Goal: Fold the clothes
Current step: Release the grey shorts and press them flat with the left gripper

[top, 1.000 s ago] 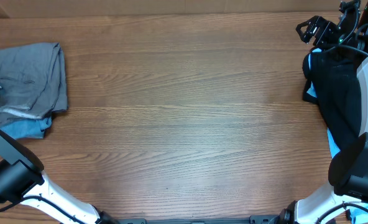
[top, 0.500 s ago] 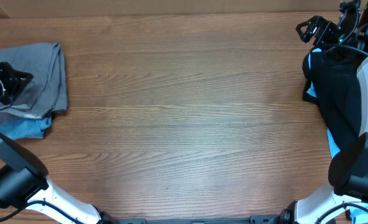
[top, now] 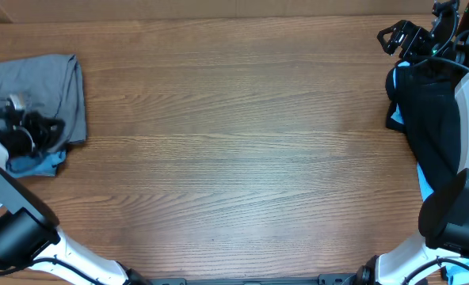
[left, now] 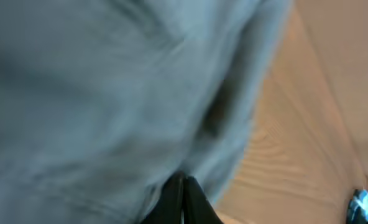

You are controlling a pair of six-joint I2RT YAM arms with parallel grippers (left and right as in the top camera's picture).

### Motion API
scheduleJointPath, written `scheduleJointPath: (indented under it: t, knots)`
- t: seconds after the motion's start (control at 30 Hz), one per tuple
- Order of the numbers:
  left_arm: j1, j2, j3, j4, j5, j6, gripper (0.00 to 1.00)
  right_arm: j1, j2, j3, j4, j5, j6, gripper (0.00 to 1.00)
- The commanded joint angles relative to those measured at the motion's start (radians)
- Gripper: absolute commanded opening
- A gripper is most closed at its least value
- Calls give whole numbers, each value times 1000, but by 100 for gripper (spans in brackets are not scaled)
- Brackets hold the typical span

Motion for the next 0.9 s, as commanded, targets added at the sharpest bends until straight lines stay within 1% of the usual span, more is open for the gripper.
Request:
scheduleJointPath:
  t: [0.0, 0.03, 0.07, 0.1, 0.17, 0.2, 0.23, 0.27, 0.37, 0.4, 0.47, 0.57, 0.6, 0.67, 0.73, 0.77, 0.87]
  knots:
    - [33, -17, -209, 178, -48, 18, 7, 1, -3, 0, 2, 0, -1, 100]
    - [37, -17, -251, 223, -35, 18, 8, 1, -3, 0, 2, 0, -1, 100]
    - [37, -17, -278, 249, -7, 19, 7, 1, -3, 0, 2, 0, 0, 100]
    - [37, -17, -280, 253, 28, 18, 4, 1, -3, 0, 2, 0, -1, 100]
    - [39, -21, -263, 294, 208, 9, 4, 1, -3, 0, 2, 0, -1, 100]
    - [41, -25, -246, 323, 304, -14, 4, 1, -3, 0, 2, 0, 0, 100]
    - [44, -31, -212, 371, 407, -80, 4, 1, -3, 0, 2, 0, -1, 100]
    - [46, -39, -171, 424, 475, -170, 4, 1, -3, 0, 2, 0, -1, 100]
    - [59, -58, -23, 578, 566, -422, 4, 1, -3, 0, 2, 0, -1, 100]
    - [65, -58, 21, 620, 571, -493, 4, 1, -3, 0, 2, 0, -1, 100]
    - [85, -58, 103, 678, 550, -595, 4, 1, -3, 0, 2, 0, 0, 100]
    - [127, -58, 153, 686, 442, -676, 7, 1, -3, 0, 2, 0, -1, 100]
    - [150, -53, 153, 682, 397, -682, 7, 1, -3, 0, 2, 0, -1, 100]
    - [186, -32, 153, 665, 363, -677, 7, 1, -3, 0, 2, 0, -1, 100]
    - [217, 4, 153, 662, 356, -674, 7, 1, -3, 0, 2, 0, -1, 100]
    - [235, 37, 153, 659, 352, -647, 6, 1, -3, 0, 2, 0, -1, 100]
    - [253, 134, 153, 659, 357, -632, 6, 1, -3, 0, 2, 0, 0, 100]
